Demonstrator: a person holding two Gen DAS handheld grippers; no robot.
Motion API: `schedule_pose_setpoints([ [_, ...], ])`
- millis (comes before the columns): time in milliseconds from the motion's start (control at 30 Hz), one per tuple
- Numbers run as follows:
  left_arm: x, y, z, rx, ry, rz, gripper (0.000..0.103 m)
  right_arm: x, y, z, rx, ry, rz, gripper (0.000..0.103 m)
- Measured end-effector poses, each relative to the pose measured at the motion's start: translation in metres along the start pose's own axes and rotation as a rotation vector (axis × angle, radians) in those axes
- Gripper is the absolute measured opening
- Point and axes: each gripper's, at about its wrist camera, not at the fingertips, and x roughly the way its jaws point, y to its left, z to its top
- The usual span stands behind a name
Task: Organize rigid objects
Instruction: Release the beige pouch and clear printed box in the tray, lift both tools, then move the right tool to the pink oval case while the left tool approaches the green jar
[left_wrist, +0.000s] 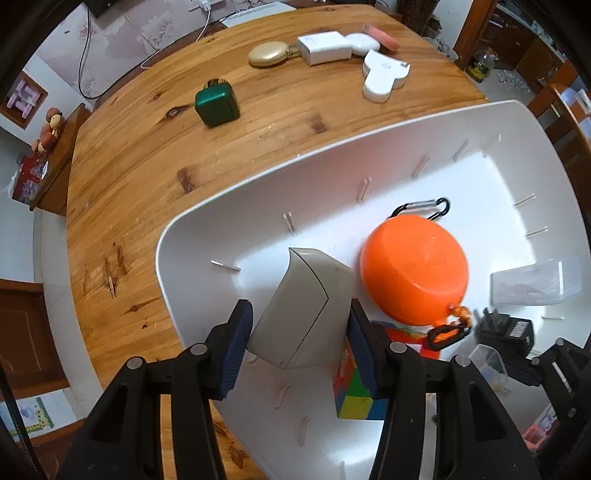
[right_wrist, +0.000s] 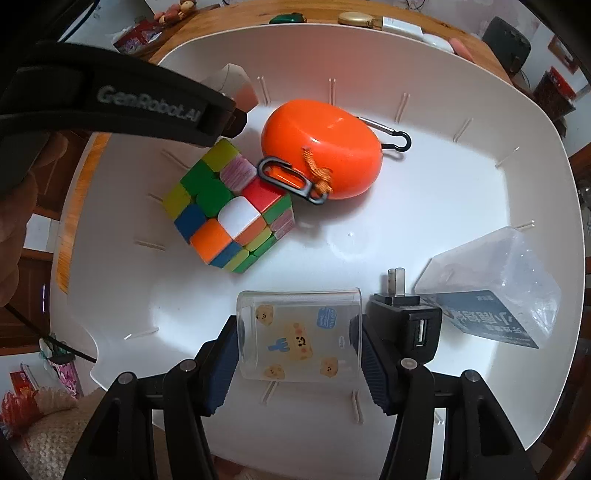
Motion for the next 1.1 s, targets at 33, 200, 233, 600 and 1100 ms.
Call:
schedule_pose_setpoints([
  [33,0.0,-0.001,-0.001,0.007,-0.003,0.003,0.056,0.0,0.0,0.0,-0.001,0.002,0.002,0.061],
  [200,-0.001,-0.005,-0.002,0.018,-0.009,0.027,0.058,-0.006,0.004,-0.001,-0.016,-0.021,0.015,0.07],
  [233,-0.001,-0.005,-0.002,0.016,-0.007,0.03,0.065,-0.008,0.006,-0.001,-0.024,-0.026,0.017,0.07],
  [600,-0.029,-0.01,-0.005,0.015,-0.041,0.0,0.09,-0.039,0.007,-0.006,-0.038,-0.091,0.015,0.072],
  [1100,-0.102,0.005,0.002,-0.06,-0.172,-0.06,0.091,-0.107,-0.02,0.006,-0.002,-0.244,0.024,0.072],
])
